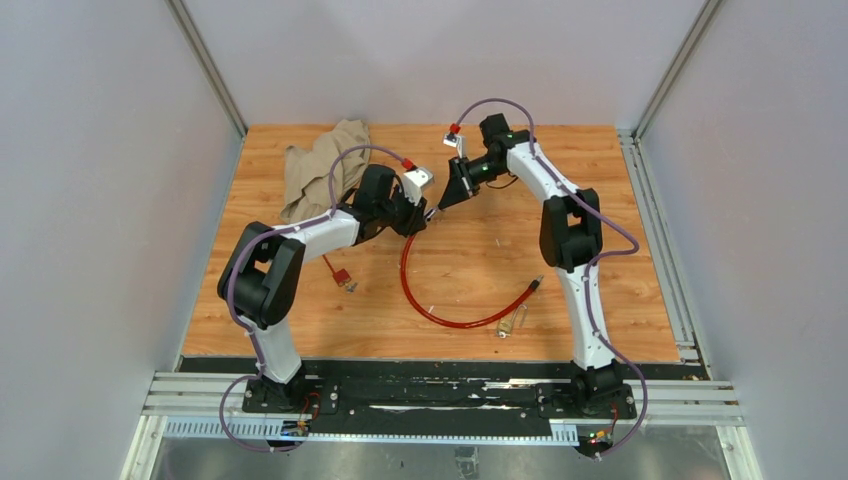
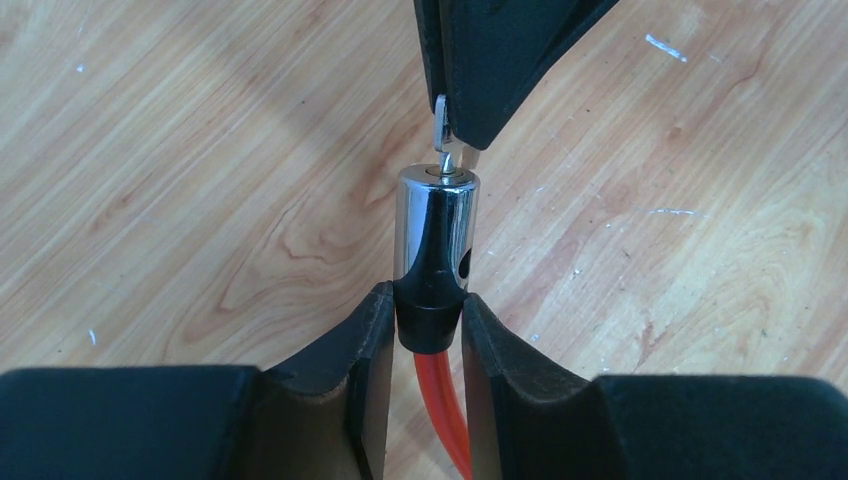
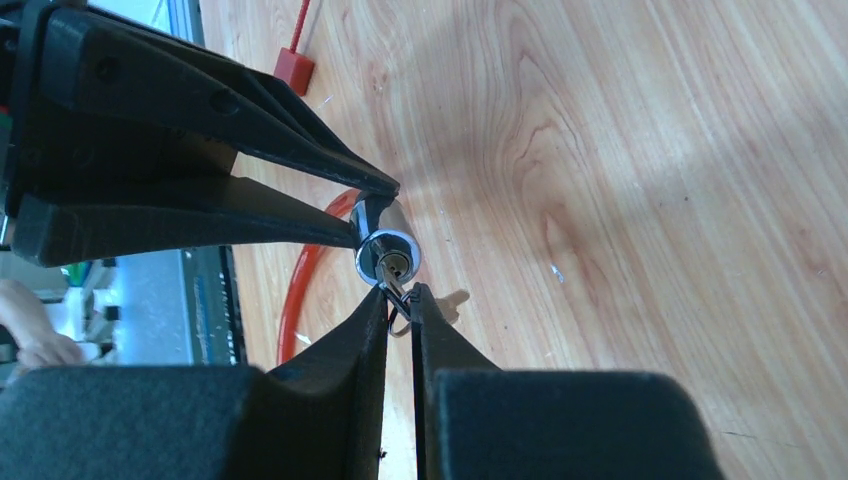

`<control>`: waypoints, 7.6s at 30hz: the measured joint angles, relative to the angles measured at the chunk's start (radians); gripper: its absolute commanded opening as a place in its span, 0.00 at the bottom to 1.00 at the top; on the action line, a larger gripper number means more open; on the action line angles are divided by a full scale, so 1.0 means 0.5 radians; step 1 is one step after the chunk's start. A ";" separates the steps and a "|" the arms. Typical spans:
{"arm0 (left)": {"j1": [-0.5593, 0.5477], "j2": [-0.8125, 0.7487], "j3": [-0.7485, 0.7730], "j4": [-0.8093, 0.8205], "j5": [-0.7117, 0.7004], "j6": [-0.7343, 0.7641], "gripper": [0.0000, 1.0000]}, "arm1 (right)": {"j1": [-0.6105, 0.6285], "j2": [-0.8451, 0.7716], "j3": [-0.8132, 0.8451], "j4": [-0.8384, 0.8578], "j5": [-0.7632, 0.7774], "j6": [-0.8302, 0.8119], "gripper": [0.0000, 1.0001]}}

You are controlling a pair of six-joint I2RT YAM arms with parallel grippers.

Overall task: Lock with the key
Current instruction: Lock the lock.

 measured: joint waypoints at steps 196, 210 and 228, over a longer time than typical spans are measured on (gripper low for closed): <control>0.072 -0.037 0.008 -0.182 -0.184 0.036 0.00 | -0.004 -0.111 -0.460 0.988 0.072 1.553 0.02; -0.020 -0.079 -0.033 -0.118 -0.560 0.144 0.00 | -0.009 -0.109 -0.415 0.926 0.169 1.637 0.37; 0.032 -0.079 -0.008 -0.140 -0.678 0.020 0.00 | -0.452 -1.185 -1.393 0.568 0.692 0.755 0.53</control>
